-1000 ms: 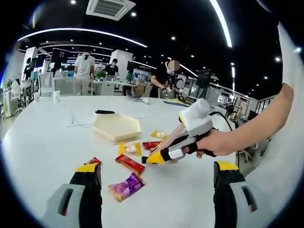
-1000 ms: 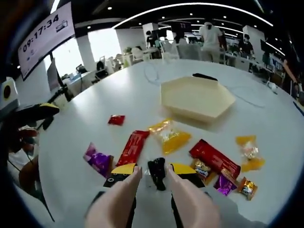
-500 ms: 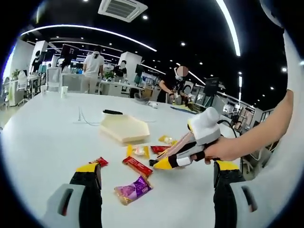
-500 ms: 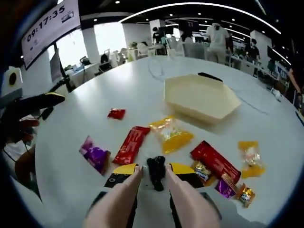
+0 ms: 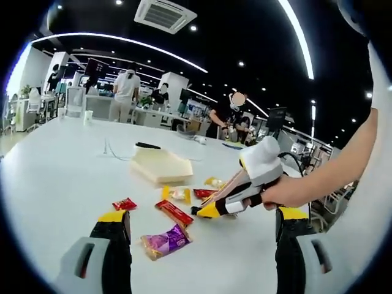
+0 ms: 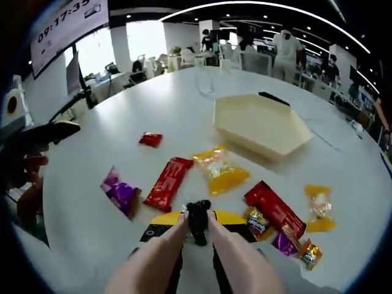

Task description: Place the target food into the container with the food tongs after gripping and lifting it, then release it inside without dropping or visibly crushing the food.

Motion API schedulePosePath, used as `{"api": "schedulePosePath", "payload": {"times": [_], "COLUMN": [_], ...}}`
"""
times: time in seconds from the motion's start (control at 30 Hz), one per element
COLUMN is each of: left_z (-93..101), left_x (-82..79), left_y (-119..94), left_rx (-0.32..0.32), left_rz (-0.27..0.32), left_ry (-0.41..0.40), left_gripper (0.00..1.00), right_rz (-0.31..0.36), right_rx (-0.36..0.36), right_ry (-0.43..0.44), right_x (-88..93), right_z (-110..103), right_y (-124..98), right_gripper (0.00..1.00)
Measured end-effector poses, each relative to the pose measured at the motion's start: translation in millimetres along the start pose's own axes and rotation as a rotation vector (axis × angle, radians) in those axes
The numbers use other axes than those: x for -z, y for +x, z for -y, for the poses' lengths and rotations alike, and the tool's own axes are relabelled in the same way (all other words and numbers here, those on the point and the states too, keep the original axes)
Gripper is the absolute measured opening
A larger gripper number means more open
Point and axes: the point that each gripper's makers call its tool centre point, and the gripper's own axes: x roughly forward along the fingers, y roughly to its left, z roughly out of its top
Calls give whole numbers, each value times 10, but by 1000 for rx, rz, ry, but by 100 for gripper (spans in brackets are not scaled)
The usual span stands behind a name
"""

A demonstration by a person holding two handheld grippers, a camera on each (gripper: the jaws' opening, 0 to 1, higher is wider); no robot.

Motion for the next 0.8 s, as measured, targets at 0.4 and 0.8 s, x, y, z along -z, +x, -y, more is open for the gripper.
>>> {"api": "schedulePosePath", "payload": {"times": [0.4, 0.8], "left_z": [239, 268], "left_x": [46, 37], "left_y": [-72, -125], "left_rx": [66, 74], "left_rz": [-24, -29], "left_ry": [44, 76], "left_gripper": [99, 99], "right_rz": [-24, -25], "right_rx": [-8, -74], "right_ry": [-114, -93], "right_x": [70, 93], "right_z": [-107, -82], "right_y": [-62, -24], "right_gripper": [19, 19]}}
